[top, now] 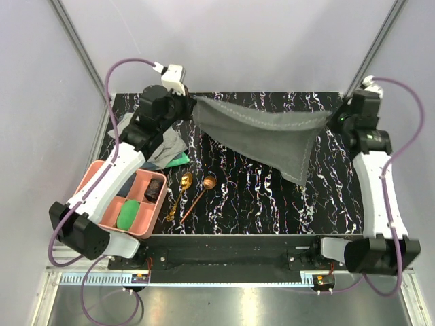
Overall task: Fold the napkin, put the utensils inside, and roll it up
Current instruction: Flatten the napkin out
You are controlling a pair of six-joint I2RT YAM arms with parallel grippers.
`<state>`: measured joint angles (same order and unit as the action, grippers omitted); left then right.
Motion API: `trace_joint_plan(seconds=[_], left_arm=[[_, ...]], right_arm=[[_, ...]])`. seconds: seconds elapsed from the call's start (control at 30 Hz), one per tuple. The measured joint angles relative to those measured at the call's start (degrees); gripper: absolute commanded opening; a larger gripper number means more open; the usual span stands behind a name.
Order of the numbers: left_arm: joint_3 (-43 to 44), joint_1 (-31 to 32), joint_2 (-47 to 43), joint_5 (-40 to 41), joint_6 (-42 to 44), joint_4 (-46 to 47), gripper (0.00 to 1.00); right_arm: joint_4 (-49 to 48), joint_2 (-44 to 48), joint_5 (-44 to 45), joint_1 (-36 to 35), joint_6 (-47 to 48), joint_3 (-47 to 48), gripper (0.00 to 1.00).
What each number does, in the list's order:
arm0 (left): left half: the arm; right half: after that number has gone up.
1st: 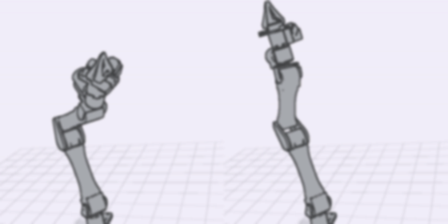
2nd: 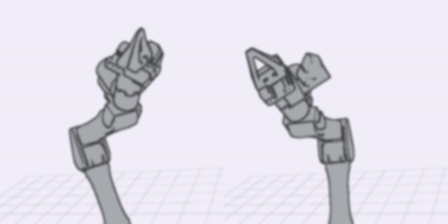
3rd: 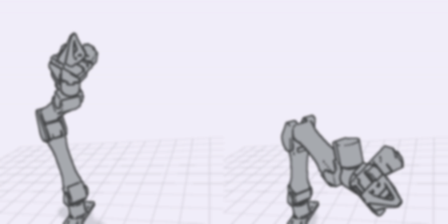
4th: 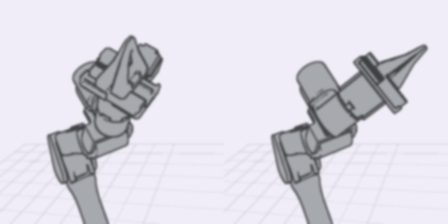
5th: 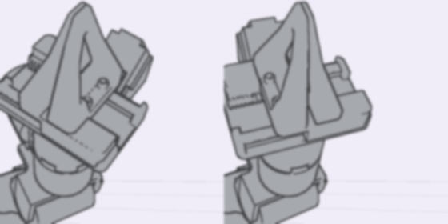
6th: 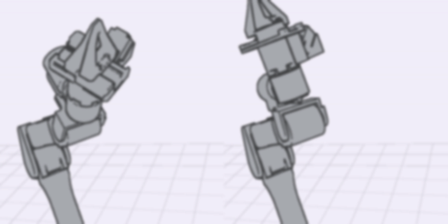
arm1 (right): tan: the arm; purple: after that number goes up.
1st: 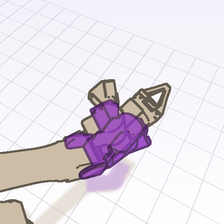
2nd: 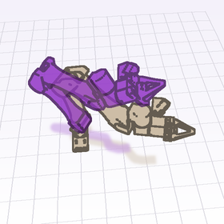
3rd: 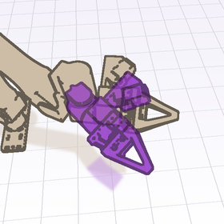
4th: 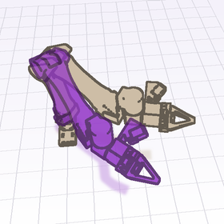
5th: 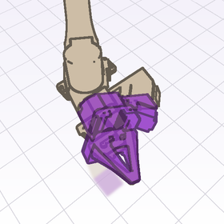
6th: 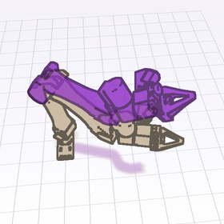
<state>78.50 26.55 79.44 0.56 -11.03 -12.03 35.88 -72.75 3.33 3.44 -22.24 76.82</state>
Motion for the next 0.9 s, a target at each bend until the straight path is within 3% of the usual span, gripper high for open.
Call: trace_joint_plan(seconds=[0.33, 0.57, 0.7, 0.9], left_arm=[[4.28, 6.82, -10.38, 0.35, 4.79, 0.33, 0.0], [5.4, 8.0, -18.84, 0.26, 3.19, 4.55, 0.0], [9.53, 8.0, -15.5, 0.26, 2.97, 7.08, 0.0], [18.29, 4.96, -0.11, -0.48, 2.69, 7.5, 0.0]], right_arm=[[0.76, 15.08, 4.42, -0.35, 7.41, 10.62, 0.0], [2.69, 18.93, 5.7, -0.44, 9.66, 18.4, 0.0], [2.01, 16.72, 9.77, -0.46, 11.61, 19.15, 0.0], [0.28, 4.9, 15.45, -0.46, 13.49, 18.67, 0.0]])
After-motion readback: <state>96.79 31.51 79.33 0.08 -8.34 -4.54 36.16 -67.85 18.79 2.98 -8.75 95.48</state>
